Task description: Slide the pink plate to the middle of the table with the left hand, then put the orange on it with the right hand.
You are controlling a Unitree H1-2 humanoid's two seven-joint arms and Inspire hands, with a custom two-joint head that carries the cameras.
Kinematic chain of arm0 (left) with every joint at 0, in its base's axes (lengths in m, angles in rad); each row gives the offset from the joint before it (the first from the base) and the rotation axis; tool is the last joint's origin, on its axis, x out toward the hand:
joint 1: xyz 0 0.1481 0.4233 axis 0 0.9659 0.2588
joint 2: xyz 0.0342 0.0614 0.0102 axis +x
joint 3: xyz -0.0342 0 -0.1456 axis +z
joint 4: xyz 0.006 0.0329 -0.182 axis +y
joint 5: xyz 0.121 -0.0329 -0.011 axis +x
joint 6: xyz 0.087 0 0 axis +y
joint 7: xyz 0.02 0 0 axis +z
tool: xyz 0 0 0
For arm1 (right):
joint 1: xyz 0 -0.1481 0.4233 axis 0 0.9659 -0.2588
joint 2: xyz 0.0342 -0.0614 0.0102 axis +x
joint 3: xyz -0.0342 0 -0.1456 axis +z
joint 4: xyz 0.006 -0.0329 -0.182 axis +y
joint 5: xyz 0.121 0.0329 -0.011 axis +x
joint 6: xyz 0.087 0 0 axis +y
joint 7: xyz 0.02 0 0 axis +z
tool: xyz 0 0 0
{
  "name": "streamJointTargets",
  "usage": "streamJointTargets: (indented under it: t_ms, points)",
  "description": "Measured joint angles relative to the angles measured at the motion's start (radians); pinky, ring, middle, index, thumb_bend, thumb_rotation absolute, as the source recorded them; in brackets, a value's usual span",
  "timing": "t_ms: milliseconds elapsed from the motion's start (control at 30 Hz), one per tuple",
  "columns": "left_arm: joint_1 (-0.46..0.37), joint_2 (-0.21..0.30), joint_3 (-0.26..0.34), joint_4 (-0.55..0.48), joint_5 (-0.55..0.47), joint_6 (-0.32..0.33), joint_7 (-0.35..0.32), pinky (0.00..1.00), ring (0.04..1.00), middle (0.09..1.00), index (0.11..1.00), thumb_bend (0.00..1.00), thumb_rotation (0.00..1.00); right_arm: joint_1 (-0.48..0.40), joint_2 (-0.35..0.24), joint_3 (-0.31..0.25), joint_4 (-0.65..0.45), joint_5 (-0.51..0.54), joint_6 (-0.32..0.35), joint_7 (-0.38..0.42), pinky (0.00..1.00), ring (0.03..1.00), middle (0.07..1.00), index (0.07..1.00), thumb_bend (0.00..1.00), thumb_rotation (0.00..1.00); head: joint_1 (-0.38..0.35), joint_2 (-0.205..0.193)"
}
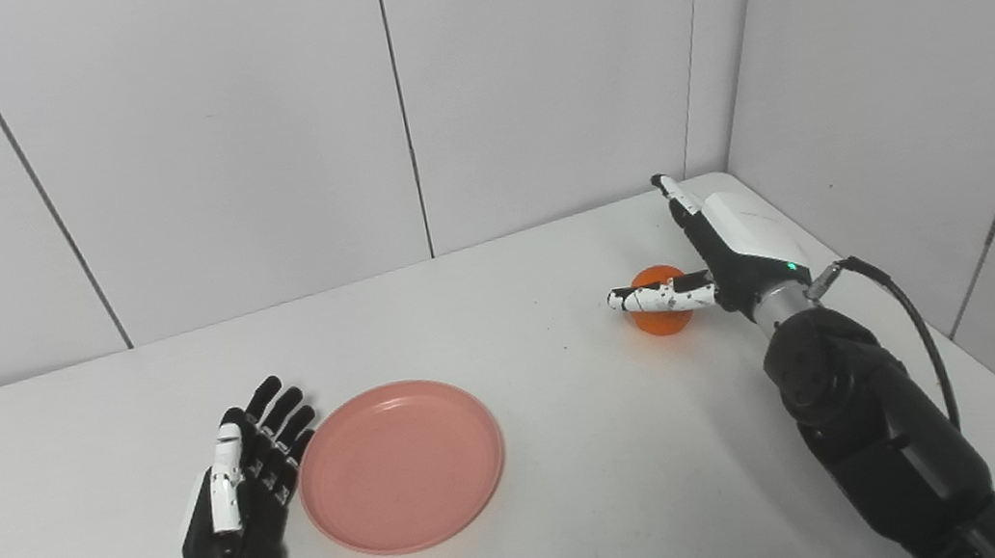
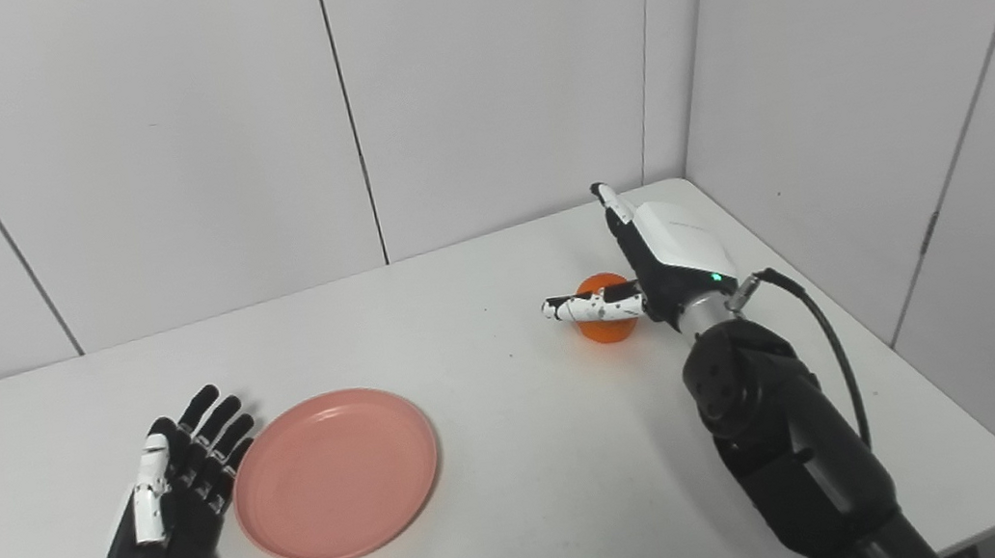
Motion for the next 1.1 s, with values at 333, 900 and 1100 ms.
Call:
streamJointTargets:
  t_ms: [333, 900, 1100]
  points:
    - [0.000, 0.002, -0.004, -0.002, 0.006, 0.000, 0.000, 0.92, 0.897, 0.896, 0.875, 0.34, 1.00, -0.010, -0.003, 0.002, 0.089, 0.026, 0.000, 0.003, 0.71, 0.871, 0.955, 0.965, 0.98, 0.55, 0.000, 0.006]
    - [0.001, 0.003, -0.006, -0.004, 0.009, 0.000, 0.001, 0.92, 0.892, 0.889, 0.870, 0.34, 1.00, -0.041, -0.013, 0.018, 0.182, 0.041, 0.007, 0.019, 0.74, 0.888, 0.961, 0.959, 0.96, 0.50, 0.003, 0.020]
    - [0.002, 0.003, -0.007, -0.008, 0.009, 0.004, 0.002, 0.91, 0.891, 0.890, 0.869, 0.34, 1.00, -0.059, -0.014, 0.018, 0.209, 0.066, 0.007, 0.018, 0.72, 0.875, 0.953, 0.957, 0.96, 0.46, 0.003, 0.026]
